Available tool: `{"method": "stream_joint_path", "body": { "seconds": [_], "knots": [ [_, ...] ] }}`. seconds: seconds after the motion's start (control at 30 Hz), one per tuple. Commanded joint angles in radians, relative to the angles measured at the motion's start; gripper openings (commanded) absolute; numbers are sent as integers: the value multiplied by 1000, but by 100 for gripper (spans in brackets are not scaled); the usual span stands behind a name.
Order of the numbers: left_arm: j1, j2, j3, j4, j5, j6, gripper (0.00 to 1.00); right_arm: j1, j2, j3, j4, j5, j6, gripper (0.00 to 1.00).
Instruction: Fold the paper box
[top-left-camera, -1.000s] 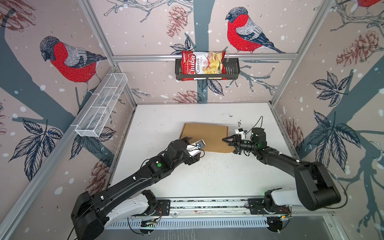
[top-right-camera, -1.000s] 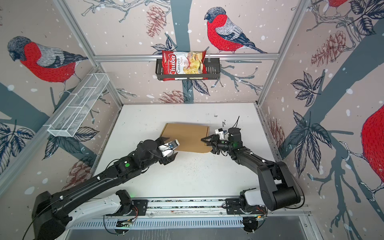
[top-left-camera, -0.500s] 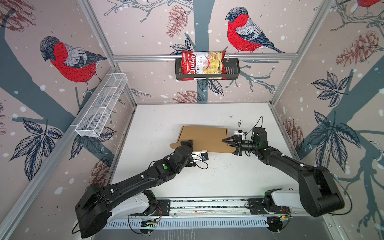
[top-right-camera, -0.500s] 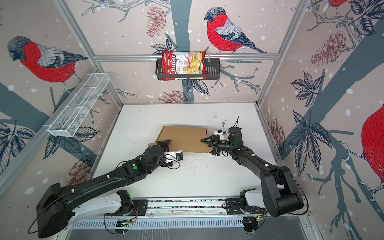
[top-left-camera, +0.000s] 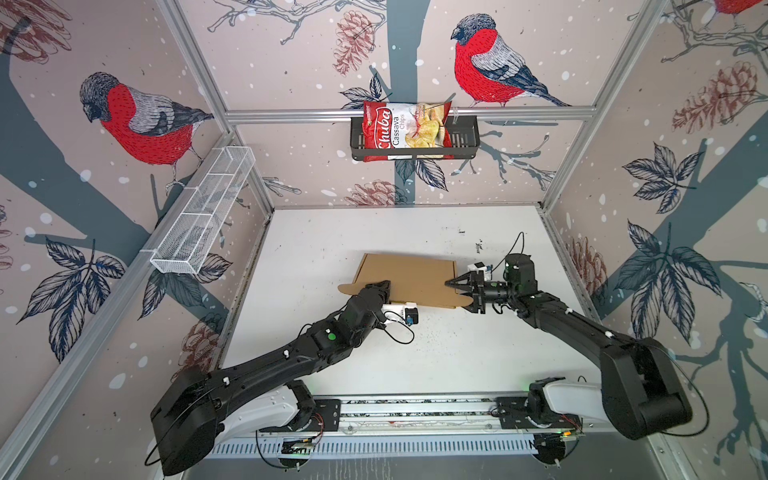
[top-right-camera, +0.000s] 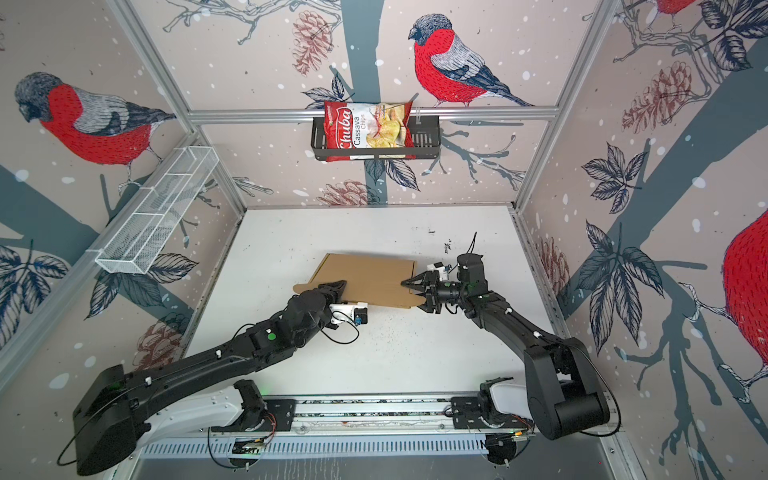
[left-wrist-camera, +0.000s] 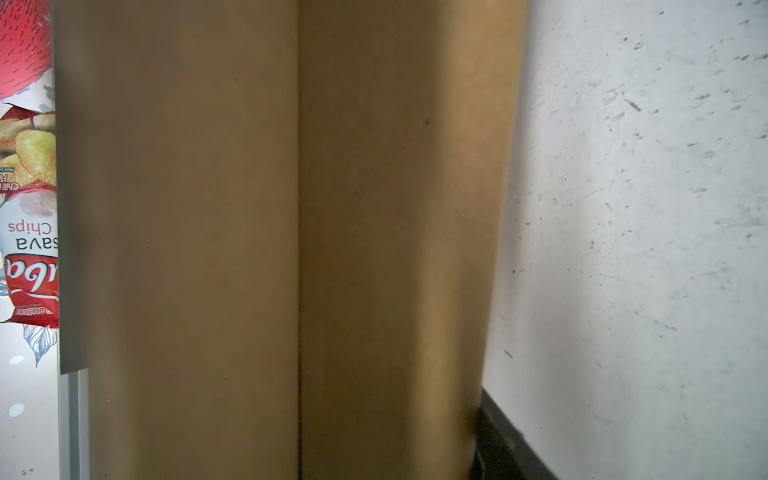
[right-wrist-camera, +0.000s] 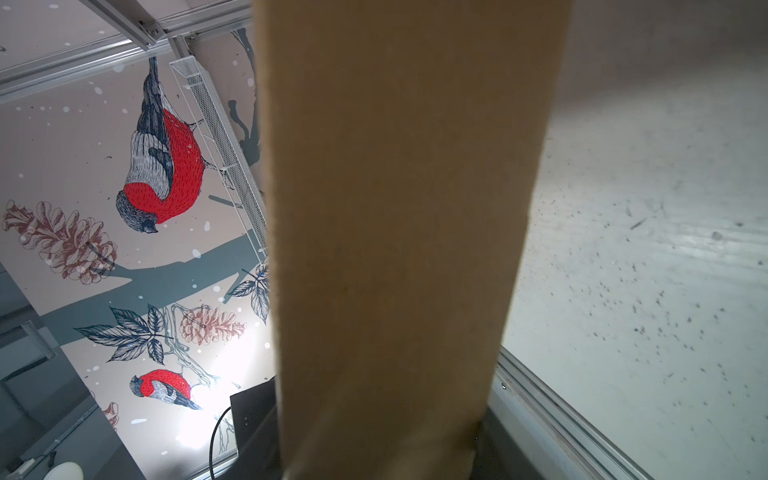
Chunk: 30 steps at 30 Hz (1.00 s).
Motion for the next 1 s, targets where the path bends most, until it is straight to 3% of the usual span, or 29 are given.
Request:
{"method": "stream_joint_path", "body": {
  "seconds": [0.0, 0.1, 0.3, 0.43, 0.5, 0.6, 0.7, 0.73, 0.8, 0.83, 0.87, 0.97],
  "knots": [
    [1, 13, 31, 33, 16, -60, 56, -27, -8, 43, -121, -41, -110, 72],
    [16, 49, 66, -33, 43, -124, 56, -87, -31, 56, -185, -27, -178, 79],
    [102, 127, 178, -223, 183, -256, 57, -252, -80, 59, -254, -4, -307, 82],
    [143, 212, 271, -343, 273, -268, 60, -317, -128, 197, -426, 180, -527, 82],
    [164, 260, 327, -402, 309, -267, 61, -295, -145, 269, -492, 324, -643, 82],
    [199, 329, 410, -487, 386, -282, 62, -193, -156, 358, -588, 672, -798, 82],
    [220, 390, 489, -543, 438, -288, 62, 6, -150, 417, -635, 1212, -898, 86],
    [226, 409, 506, -551, 447, -286, 62, 73, -147, 421, -624, 1403, -929, 94],
    [243, 445, 543, -580, 483, -268, 62, 148, -153, 400, -546, 1614, -974, 100],
    [255, 462, 561, -590, 499, -256, 62, 152, -159, 385, -496, 1641, -946, 100],
    [270, 478, 578, -598, 513, -248, 62, 134, -167, 378, -462, 1552, -967, 100],
    [306, 523, 646, -656, 566, -222, 64, 40, -206, 321, -330, 1165, -1049, 99]
  ]
}}
